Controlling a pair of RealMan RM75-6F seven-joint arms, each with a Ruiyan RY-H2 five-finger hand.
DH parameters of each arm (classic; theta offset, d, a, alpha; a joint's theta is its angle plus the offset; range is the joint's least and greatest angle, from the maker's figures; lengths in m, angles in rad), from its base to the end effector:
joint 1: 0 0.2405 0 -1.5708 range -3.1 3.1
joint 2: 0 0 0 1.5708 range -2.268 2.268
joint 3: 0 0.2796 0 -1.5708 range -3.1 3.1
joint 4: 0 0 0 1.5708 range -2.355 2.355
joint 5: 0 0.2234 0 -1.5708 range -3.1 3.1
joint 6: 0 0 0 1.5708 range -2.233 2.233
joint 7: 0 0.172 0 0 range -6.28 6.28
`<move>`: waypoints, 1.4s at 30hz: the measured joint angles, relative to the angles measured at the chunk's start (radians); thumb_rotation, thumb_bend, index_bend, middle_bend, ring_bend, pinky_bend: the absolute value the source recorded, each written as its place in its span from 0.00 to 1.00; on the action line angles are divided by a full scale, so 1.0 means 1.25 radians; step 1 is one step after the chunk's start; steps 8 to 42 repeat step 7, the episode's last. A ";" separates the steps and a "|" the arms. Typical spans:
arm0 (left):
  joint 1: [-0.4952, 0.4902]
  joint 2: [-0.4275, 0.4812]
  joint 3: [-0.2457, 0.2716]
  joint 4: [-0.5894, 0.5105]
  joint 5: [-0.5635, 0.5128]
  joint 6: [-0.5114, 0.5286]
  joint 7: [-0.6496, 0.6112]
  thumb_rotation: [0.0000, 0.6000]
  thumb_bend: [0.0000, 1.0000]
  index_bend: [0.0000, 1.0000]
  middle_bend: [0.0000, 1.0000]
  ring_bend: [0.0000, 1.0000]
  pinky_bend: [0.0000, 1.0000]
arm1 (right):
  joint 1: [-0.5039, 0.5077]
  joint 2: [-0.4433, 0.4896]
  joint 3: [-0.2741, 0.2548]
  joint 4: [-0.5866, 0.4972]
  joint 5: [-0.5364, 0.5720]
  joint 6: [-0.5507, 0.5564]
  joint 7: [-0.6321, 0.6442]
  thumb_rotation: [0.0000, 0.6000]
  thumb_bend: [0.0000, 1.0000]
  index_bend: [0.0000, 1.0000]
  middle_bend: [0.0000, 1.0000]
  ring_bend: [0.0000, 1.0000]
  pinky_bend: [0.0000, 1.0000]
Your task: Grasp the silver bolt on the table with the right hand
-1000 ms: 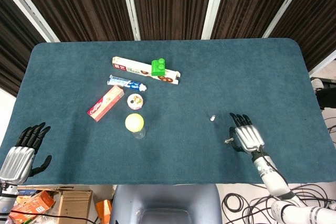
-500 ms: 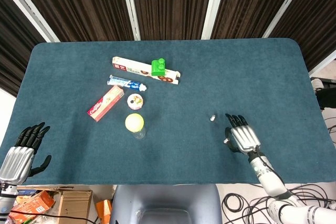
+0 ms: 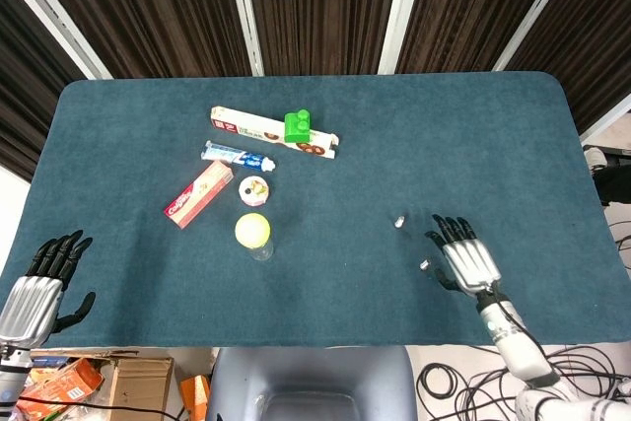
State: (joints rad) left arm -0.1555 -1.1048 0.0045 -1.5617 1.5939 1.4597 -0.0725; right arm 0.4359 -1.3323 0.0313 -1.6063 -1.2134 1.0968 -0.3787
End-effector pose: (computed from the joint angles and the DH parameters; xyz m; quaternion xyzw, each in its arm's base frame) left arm -0.3269 0.2231 0.1480 -0.6470 -0.3714 -0.3998 0.5325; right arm -0.2835 -0.3006 0.0261 0.7241 -0.3937 0.2725 0.4964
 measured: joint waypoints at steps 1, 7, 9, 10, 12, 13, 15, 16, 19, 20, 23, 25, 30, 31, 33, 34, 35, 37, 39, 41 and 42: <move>0.003 0.001 0.000 0.000 0.000 0.005 0.000 1.00 0.38 0.00 0.00 0.00 0.07 | -0.018 0.011 -0.008 -0.008 -0.012 0.031 -0.002 1.00 0.33 0.00 0.00 0.00 0.00; 0.015 0.003 0.001 -0.004 0.010 0.031 0.000 1.00 0.38 0.00 0.00 0.00 0.08 | -0.146 0.066 -0.050 -0.054 -0.069 0.258 -0.014 1.00 0.33 0.00 0.00 0.00 0.00; 0.015 0.003 0.001 -0.004 0.010 0.031 0.000 1.00 0.38 0.00 0.00 0.00 0.08 | -0.146 0.066 -0.050 -0.054 -0.069 0.258 -0.014 1.00 0.33 0.00 0.00 0.00 0.00; 0.015 0.003 0.001 -0.004 0.010 0.031 0.000 1.00 0.38 0.00 0.00 0.00 0.08 | -0.146 0.066 -0.050 -0.054 -0.069 0.258 -0.014 1.00 0.33 0.00 0.00 0.00 0.00; 0.015 0.003 0.001 -0.004 0.010 0.031 0.000 1.00 0.38 0.00 0.00 0.00 0.08 | -0.146 0.066 -0.050 -0.054 -0.069 0.258 -0.014 1.00 0.33 0.00 0.00 0.00 0.00; 0.015 0.003 0.001 -0.004 0.010 0.031 0.000 1.00 0.38 0.00 0.00 0.00 0.08 | -0.146 0.066 -0.050 -0.054 -0.069 0.258 -0.014 1.00 0.33 0.00 0.00 0.00 0.00; 0.015 0.003 0.001 -0.004 0.010 0.031 0.000 1.00 0.38 0.00 0.00 0.00 0.08 | -0.146 0.066 -0.050 -0.054 -0.069 0.258 -0.014 1.00 0.33 0.00 0.00 0.00 0.00; 0.015 0.003 0.001 -0.004 0.010 0.031 0.000 1.00 0.38 0.00 0.00 0.00 0.08 | -0.146 0.066 -0.050 -0.054 -0.069 0.258 -0.014 1.00 0.33 0.00 0.00 0.00 0.00; 0.015 0.003 0.001 -0.004 0.010 0.031 0.000 1.00 0.38 0.00 0.00 0.00 0.08 | -0.146 0.066 -0.050 -0.054 -0.069 0.258 -0.014 1.00 0.33 0.00 0.00 0.00 0.00; 0.015 0.003 0.001 -0.004 0.010 0.031 0.000 1.00 0.38 0.00 0.00 0.00 0.08 | -0.146 0.066 -0.050 -0.054 -0.069 0.258 -0.014 1.00 0.33 0.00 0.00 0.00 0.00; 0.015 0.003 0.001 -0.004 0.010 0.031 0.000 1.00 0.38 0.00 0.00 0.00 0.08 | -0.146 0.066 -0.050 -0.054 -0.069 0.258 -0.014 1.00 0.33 0.00 0.00 0.00 0.00; 0.015 0.003 0.001 -0.004 0.010 0.031 0.000 1.00 0.38 0.00 0.00 0.00 0.08 | -0.146 0.066 -0.050 -0.054 -0.069 0.258 -0.014 1.00 0.33 0.00 0.00 0.00 0.00; 0.015 0.003 0.001 -0.004 0.010 0.031 0.000 1.00 0.38 0.00 0.00 0.00 0.08 | -0.146 0.066 -0.050 -0.054 -0.069 0.258 -0.014 1.00 0.33 0.00 0.00 0.00 0.00; 0.015 0.003 0.001 -0.004 0.010 0.031 0.000 1.00 0.38 0.00 0.00 0.00 0.08 | -0.146 0.066 -0.050 -0.054 -0.069 0.258 -0.014 1.00 0.33 0.00 0.00 0.00 0.00; 0.015 0.003 0.001 -0.004 0.010 0.031 0.000 1.00 0.38 0.00 0.00 0.00 0.08 | -0.146 0.066 -0.050 -0.054 -0.069 0.258 -0.014 1.00 0.33 0.00 0.00 0.00 0.00; 0.015 0.003 0.001 -0.004 0.010 0.031 0.000 1.00 0.38 0.00 0.00 0.00 0.08 | -0.146 0.066 -0.050 -0.054 -0.069 0.258 -0.014 1.00 0.33 0.00 0.00 0.00 0.00; 0.015 0.003 0.001 -0.004 0.010 0.031 0.000 1.00 0.38 0.00 0.00 0.00 0.08 | -0.146 0.066 -0.050 -0.054 -0.069 0.258 -0.014 1.00 0.33 0.00 0.00 0.00 0.00; 0.015 0.003 0.001 -0.004 0.010 0.031 0.000 1.00 0.38 0.00 0.00 0.00 0.08 | -0.146 0.066 -0.050 -0.054 -0.069 0.258 -0.014 1.00 0.33 0.00 0.00 0.00 0.00; 0.015 0.003 0.001 -0.004 0.010 0.031 0.000 1.00 0.38 0.00 0.00 0.00 0.08 | -0.146 0.066 -0.050 -0.054 -0.069 0.258 -0.014 1.00 0.33 0.00 0.00 0.00 0.00; 0.015 0.003 0.001 -0.004 0.010 0.031 0.000 1.00 0.38 0.00 0.00 0.00 0.08 | -0.146 0.066 -0.050 -0.054 -0.069 0.258 -0.014 1.00 0.33 0.00 0.00 0.00 0.00; 0.015 0.003 0.001 -0.004 0.010 0.031 0.000 1.00 0.38 0.00 0.00 0.00 0.08 | -0.146 0.066 -0.050 -0.054 -0.069 0.258 -0.014 1.00 0.33 0.00 0.00 0.00 0.00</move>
